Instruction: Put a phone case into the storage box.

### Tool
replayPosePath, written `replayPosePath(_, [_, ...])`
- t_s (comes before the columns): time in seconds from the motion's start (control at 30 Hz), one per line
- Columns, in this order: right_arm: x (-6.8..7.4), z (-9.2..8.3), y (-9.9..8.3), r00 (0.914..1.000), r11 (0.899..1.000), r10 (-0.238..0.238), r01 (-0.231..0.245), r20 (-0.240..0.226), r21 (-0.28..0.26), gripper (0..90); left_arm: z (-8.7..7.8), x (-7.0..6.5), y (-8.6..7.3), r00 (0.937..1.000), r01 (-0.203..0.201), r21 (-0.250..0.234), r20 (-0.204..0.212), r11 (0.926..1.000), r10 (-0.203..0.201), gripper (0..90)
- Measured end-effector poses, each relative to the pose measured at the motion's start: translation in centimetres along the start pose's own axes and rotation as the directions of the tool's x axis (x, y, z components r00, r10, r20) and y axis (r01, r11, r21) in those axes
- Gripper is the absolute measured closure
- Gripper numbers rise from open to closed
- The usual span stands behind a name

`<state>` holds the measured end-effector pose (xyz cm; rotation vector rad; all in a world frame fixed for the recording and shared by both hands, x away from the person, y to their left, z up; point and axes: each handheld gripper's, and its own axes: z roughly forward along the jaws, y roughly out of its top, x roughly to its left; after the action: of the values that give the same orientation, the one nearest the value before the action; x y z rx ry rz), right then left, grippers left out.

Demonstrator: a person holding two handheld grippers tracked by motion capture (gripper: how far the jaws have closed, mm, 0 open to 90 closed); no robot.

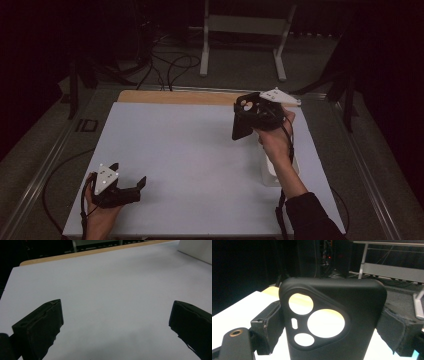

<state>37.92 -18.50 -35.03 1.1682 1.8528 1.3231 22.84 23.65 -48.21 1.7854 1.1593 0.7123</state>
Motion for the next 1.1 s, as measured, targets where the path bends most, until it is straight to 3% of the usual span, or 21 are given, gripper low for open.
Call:
replayPosePath(0.63, [-3.2,0.0,0.8,0.9939,1.000,0.018,-0.017,0.109,-0.009,14.4,0.0,0.1,0.0,1.0000,0.009,-0.001,0.001,1.0000,-0.009,0.0])
replayPosePath(1.1, [-6.0,0.3,0.3,0.9763,0.998,0.066,-0.065,0.206,-0.011,14.4,-0.1,0.1,-0.1,0.9999,0.013,-0.001,0.002,0.9999,-0.013,0.0])
